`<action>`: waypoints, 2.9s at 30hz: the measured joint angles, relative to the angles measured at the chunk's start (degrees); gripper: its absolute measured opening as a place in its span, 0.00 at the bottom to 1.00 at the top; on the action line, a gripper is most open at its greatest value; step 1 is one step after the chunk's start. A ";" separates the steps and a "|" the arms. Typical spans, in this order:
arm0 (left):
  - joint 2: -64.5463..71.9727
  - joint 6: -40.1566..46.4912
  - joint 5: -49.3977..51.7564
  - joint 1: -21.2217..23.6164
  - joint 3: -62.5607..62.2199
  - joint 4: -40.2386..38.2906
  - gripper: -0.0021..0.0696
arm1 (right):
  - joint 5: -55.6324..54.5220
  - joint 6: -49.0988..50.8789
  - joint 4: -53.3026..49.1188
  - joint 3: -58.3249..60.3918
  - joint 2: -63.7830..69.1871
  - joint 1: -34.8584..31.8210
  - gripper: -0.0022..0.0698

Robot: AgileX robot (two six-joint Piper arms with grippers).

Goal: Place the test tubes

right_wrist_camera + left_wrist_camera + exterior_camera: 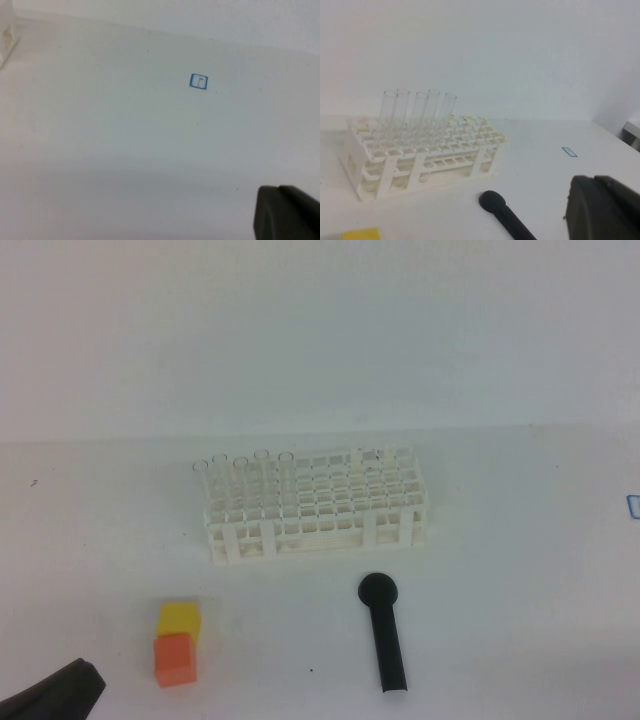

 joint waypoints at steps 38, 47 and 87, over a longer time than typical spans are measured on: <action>-11.29 5.57 -0.68 12.67 1.29 0.65 0.03 | 0.00 0.00 0.00 0.00 0.00 0.00 0.03; -11.28 5.72 0.92 24.85 1.56 -0.89 0.03 | 0.10 -0.49 0.00 0.00 0.00 -0.12 0.03; -11.18 -20.63 20.66 26.88 7.23 33.98 0.03 | 0.10 -0.89 0.00 -0.02 0.00 -0.12 0.03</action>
